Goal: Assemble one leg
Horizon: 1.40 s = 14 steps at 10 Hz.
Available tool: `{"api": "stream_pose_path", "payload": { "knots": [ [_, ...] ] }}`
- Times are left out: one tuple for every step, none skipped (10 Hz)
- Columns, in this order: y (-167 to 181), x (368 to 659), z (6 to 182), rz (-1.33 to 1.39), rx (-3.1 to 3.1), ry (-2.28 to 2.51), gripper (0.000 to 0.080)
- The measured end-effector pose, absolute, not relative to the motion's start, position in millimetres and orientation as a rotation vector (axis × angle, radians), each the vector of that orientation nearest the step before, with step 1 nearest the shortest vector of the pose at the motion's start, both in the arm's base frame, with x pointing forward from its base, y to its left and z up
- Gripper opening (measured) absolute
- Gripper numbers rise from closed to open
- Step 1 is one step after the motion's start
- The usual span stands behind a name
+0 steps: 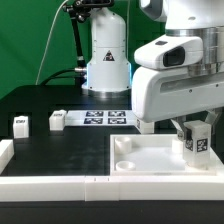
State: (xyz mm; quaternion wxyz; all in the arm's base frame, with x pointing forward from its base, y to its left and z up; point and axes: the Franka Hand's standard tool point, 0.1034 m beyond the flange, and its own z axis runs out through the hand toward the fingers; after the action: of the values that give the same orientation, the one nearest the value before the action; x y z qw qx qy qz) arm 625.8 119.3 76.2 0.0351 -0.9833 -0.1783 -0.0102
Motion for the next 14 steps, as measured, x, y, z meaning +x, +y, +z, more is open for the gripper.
{"api": "stream_pose_path", "payload": {
  "knots": [
    [119.3,625.8,76.2,-0.030,-3.029,-0.503,0.0291],
    [119.3,625.8,76.1,-0.030,-3.029,-0.505,0.0291],
    [119.9,626.0,76.0,-0.034,-3.040,-0.407,0.0291],
    [120.1,626.0,75.3,-0.044,-3.062,-0.083,0.0291],
    [120.5,626.4,75.3,-0.039,-3.059,0.123,0.0291],
    [120.8,626.6,75.3,-0.033,-3.047,0.289,0.0291],
    [121.5,626.6,75.2,-0.026,-3.023,0.491,0.0291],
    [121.9,626.9,75.1,-0.025,-2.989,0.665,0.0291],
    [121.7,627.6,74.6,-0.036,-2.916,0.914,0.0291],
    [122.0,627.8,74.6,-0.032,-2.876,1.039,0.0291],
    [122.0,628.0,74.6,-0.026,-2.852,1.096,0.0291],
    [121.9,628.2,74.5,-0.014,-2.792,1.218,0.0291],
    [122.0,628.2,74.4,-0.008,-2.747,1.312,0.0291],
    [122.1,628.1,74.3,-0.008,-2.756,1.293,0.0291]
  ]
}}
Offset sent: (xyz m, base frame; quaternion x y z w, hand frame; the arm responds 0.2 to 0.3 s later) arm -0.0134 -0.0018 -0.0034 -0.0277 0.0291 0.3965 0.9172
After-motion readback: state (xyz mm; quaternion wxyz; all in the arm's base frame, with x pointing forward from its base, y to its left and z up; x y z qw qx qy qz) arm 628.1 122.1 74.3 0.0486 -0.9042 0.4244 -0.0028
